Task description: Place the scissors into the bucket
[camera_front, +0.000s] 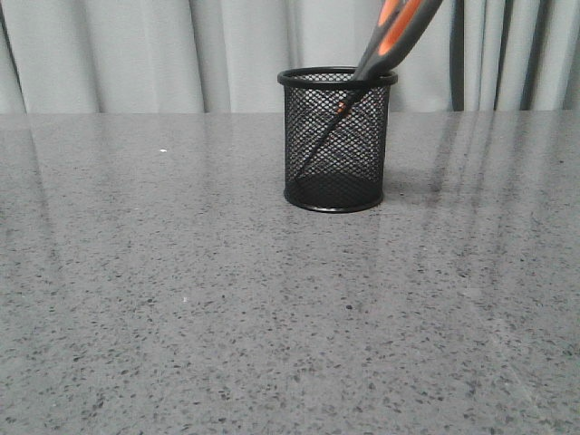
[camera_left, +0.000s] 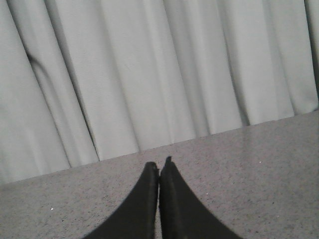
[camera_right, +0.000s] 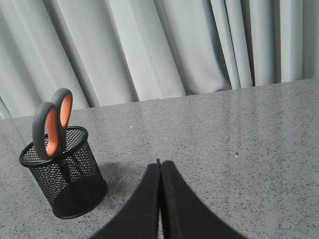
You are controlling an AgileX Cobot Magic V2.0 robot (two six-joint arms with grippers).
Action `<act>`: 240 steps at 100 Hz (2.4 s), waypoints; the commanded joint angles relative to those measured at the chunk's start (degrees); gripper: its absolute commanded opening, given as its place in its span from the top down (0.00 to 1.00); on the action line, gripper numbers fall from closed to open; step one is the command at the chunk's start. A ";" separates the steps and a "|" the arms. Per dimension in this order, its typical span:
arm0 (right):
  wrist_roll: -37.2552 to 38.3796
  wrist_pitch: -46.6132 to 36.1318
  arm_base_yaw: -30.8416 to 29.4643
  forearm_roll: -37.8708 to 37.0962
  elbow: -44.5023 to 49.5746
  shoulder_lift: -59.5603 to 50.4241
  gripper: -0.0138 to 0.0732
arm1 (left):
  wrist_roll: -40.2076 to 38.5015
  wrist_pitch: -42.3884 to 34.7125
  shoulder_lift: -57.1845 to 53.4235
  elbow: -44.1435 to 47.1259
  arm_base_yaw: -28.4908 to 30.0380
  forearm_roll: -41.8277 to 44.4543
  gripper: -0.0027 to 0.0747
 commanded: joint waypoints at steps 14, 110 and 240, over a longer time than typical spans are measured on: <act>-0.13 -3.60 -0.26 0.43 -1.37 0.31 0.91 | -31.22 -3.46 0.49 3.69 2.99 25.06 0.99; -0.13 -3.70 -0.26 0.43 -1.37 0.31 0.91 | -32.89 -1.49 -6.74 15.87 4.04 17.94 0.99; 17.18 -3.10 -0.78 -32.66 18.00 -16.87 0.91 | -32.89 -1.49 -6.63 15.87 4.04 17.94 0.99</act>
